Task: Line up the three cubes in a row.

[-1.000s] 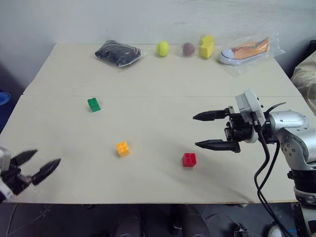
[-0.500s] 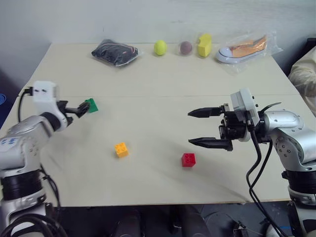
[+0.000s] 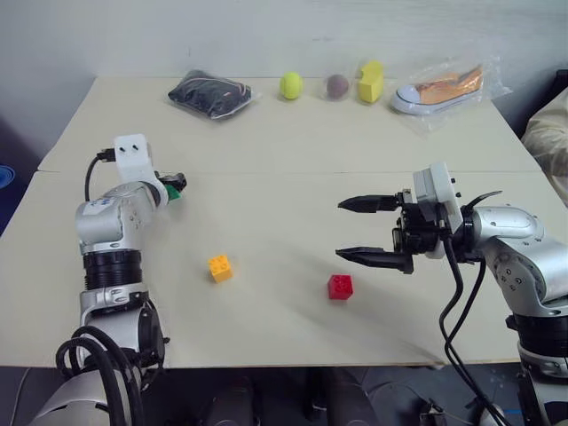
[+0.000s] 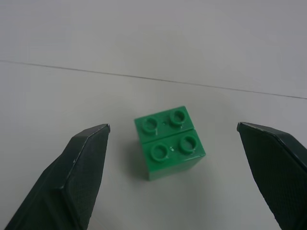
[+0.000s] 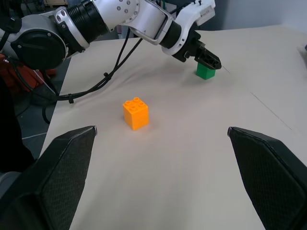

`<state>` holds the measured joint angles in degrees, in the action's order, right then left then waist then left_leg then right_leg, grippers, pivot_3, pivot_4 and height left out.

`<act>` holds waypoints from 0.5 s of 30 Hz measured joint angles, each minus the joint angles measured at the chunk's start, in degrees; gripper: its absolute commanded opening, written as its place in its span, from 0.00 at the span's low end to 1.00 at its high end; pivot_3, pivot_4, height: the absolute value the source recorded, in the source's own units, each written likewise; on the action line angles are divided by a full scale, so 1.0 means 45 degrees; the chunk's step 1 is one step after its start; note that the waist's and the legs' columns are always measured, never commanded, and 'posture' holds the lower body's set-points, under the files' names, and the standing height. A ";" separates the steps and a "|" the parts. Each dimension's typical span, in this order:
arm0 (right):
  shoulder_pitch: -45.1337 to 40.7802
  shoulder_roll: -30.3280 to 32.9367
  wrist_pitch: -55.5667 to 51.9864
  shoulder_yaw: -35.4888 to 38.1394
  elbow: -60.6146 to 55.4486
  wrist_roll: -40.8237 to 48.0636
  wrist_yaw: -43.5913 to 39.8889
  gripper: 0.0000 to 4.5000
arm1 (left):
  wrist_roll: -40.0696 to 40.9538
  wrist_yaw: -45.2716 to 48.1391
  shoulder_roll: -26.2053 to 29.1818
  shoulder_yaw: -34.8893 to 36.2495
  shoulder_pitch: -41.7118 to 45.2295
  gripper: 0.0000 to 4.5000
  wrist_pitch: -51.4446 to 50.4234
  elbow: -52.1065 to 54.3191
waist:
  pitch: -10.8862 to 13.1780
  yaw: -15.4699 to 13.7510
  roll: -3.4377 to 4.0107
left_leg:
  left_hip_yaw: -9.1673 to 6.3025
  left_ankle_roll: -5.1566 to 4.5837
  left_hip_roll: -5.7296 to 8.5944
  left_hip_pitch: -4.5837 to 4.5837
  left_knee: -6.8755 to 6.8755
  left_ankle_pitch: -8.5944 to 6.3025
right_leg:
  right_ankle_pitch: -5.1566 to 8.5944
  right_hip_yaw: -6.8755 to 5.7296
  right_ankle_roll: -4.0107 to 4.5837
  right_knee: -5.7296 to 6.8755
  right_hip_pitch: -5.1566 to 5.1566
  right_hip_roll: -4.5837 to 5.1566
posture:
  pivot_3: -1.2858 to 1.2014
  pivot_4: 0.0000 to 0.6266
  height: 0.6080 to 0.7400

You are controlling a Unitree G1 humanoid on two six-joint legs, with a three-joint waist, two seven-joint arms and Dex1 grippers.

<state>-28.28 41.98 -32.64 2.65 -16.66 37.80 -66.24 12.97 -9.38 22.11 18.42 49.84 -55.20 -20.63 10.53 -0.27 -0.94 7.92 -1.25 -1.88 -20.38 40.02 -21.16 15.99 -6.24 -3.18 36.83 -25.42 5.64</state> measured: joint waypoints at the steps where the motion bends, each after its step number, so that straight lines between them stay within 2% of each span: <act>1: 0.0068 -0.0003 0.0004 0.0004 -0.0075 0.0009 0.0026 1.00 | -0.0035 -0.0329 -0.0168 0.0248 0.0133 1.00 0.0173 -0.0477 | 0.0000 0.0005 0.0000 | 0.0000 0.0001 -0.0001 0.0000 0.0000 0.0000 | 0.0000 0.0000 0.0000 -0.0001 0.0000 -0.0002 | 0.52 0.24 1.00; 2: 0.0134 -0.0004 0.0004 0.0002 -0.0141 0.0011 0.0041 1.00 | -0.0053 -0.0581 -0.0242 0.0403 0.0189 1.00 0.0277 -0.0809 | 0.0002 0.0030 -0.0004 | 0.0002 0.0000 -0.0002 0.0000 -0.0001 0.0000 | 0.0000 0.0001 0.0000 -0.0001 -0.0001 -0.0002 | 0.52 0.24 1.00; 5: 0.0283 -0.0005 0.0017 0.0003 -0.0239 0.0011 0.0147 1.00 | -0.0051 -0.1093 -0.0324 0.0886 0.0416 0.87 0.0748 -0.1638 | 0.0003 0.0049 -0.0006 | 0.0001 0.0006 -0.0004 0.0000 -0.0002 0.0003 | 0.0000 -0.0002 -0.0001 0.0000 -0.0002 -0.0003 | 0.52 0.24 1.00; 13: 0.0410 -0.0052 0.0017 0.0003 -0.0271 0.0034 0.0359 1.00 | -0.0137 -0.0904 -0.0299 0.0707 0.0634 0.36 0.1531 -0.2455 | 0.0003 -0.0006 -0.0007 | 0.0001 0.0006 0.0004 0.0000 0.0001 0.0004 | -0.0001 -0.0004 -0.0002 0.0003 -0.0002 0.0000 | 0.52 0.24 1.00; 15: 0.0454 -0.0091 0.0017 0.0003 -0.0284 0.0090 0.0417 1.00 | -0.0192 -0.0874 -0.0241 0.0679 0.0718 0.34 0.1627 -0.2594 | 0.0003 -0.0018 -0.0007 | 0.0001 0.0005 0.0005 0.0000 0.0001 0.0004 | -0.0001 -0.0004 -0.0002 0.0003 -0.0002 0.0001 | 0.52 0.24 1.00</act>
<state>-26.24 41.57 -32.57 2.66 -17.94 38.20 -64.36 12.11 -13.31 21.03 21.47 53.07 -47.89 -32.30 10.55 -0.35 -0.98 7.92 -1.23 -1.86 -20.38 40.03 -21.14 15.98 -6.26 -3.19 36.85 -25.43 5.64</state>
